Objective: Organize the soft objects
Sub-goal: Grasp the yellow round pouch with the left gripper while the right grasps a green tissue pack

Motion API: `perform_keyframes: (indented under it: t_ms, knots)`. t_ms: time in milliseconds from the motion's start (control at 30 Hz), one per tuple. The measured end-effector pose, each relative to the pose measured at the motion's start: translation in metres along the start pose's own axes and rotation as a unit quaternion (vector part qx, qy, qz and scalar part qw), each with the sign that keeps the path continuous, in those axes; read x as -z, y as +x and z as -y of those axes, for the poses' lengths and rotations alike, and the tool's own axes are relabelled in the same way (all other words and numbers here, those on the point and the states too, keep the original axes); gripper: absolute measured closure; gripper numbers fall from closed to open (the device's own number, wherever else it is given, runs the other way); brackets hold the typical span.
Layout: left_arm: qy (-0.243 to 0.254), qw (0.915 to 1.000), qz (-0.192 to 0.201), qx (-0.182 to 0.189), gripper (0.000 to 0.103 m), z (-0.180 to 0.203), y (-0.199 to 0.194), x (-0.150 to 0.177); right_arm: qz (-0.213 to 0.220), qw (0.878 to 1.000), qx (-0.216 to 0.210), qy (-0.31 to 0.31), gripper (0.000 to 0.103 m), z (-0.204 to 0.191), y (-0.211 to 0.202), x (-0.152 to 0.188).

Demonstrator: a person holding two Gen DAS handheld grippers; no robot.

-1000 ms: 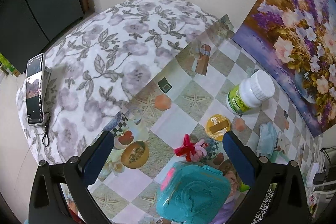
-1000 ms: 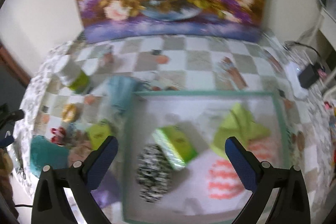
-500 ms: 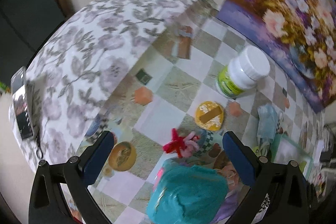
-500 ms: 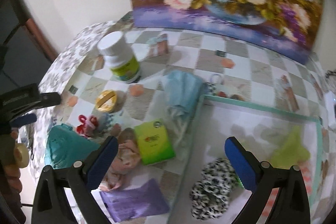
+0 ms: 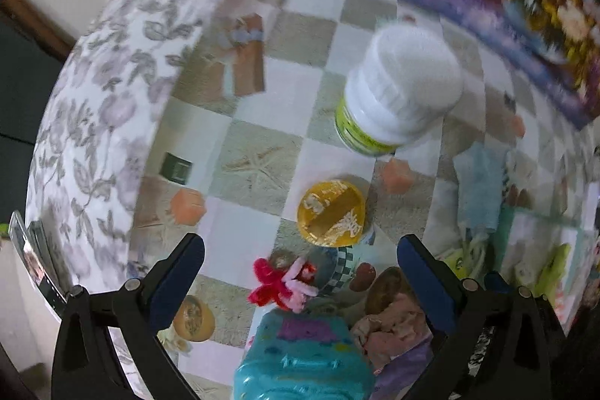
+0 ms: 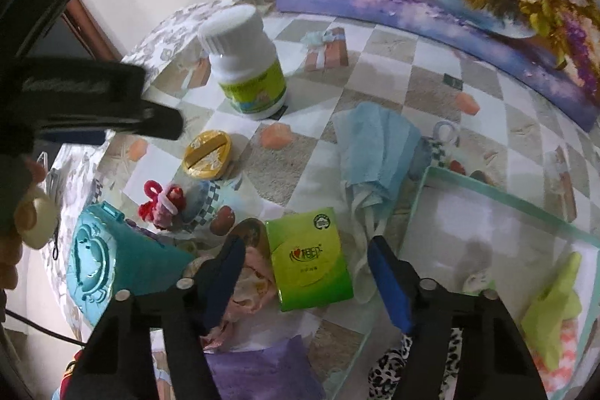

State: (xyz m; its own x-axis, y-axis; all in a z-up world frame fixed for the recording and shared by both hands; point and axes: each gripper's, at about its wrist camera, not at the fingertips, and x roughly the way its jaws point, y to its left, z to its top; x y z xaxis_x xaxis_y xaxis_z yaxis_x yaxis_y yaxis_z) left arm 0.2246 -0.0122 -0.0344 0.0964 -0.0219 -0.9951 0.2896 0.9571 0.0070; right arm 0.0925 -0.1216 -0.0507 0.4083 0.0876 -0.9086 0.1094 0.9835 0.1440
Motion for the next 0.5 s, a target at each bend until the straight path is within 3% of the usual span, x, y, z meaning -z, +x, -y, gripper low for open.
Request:
perform_keyframes:
  t_ms: [167,400,433,467,500]
  knots:
    - [0.004,0.9995,-0.028,-0.011,0.005,0.007,0.021,-0.011,-0.019,1.0,0.001,-0.003,0.045,-0.001,0.012,0.001]
    - [0.007,0.9988,-0.046,-0.015,0.006,0.013,0.039,-0.019,-0.038,0.999,0.005,-0.004,0.048,0.001,0.028,0.0]
    - [0.008,0.9986,-0.049,-0.016,0.009,0.014,0.042,-0.02,-0.041,0.999,0.007,-0.006,0.048,0.001,0.031,0.001]
    - [0.008,0.9985,-0.051,-0.015,0.021,0.015,0.044,-0.021,-0.043,0.999,0.007,-0.007,0.048,0.0,0.032,0.001]
    - [0.008,0.9983,-0.056,-0.012,0.026,0.016,0.048,-0.026,-0.045,0.999,0.008,-0.007,0.049,0.001,0.034,0.002]
